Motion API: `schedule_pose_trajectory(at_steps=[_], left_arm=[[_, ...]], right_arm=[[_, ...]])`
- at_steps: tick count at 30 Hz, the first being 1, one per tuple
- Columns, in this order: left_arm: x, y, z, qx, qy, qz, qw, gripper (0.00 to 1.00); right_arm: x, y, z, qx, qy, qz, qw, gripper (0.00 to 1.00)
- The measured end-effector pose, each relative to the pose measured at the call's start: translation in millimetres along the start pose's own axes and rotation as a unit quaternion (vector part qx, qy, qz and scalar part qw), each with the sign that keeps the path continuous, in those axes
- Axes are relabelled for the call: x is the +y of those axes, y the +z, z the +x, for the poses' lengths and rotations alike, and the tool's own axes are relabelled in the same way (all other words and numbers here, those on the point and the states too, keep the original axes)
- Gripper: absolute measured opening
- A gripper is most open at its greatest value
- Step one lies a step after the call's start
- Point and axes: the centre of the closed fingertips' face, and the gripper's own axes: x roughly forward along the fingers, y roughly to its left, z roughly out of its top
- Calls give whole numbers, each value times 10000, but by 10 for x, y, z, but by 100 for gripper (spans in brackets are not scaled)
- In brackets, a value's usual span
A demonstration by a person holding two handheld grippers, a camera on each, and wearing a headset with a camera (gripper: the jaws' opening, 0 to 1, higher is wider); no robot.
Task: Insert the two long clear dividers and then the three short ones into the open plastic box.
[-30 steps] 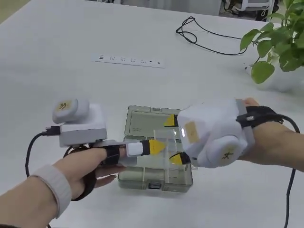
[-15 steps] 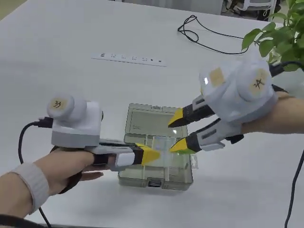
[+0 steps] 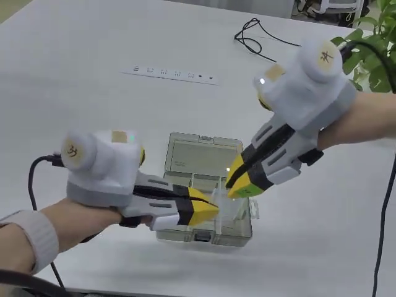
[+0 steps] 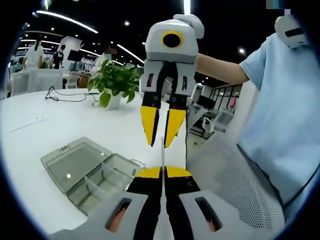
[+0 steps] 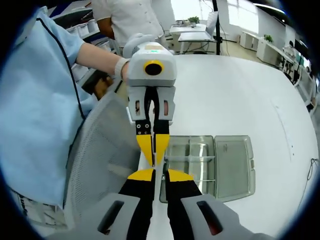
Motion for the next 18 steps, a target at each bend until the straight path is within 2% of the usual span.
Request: schedule_pose_trajectory(at_steps=[2,7,13,18], left_arm=[[7,-10,0,50,8,212,9998,0],[26,-6,-12,31,34,429,9991,0],[14,-11,7,63,31,523,9986,0],[-3,-2,26,56,52,466,9989,0]], right_arm=[[14,0,9,54,35,-3,10000,7],[44,5,9,83,101,-16,9999,5],[66,-23,7,230,142,-221,9994,3],[85,-29,3,402,18,-426,9983,3]])
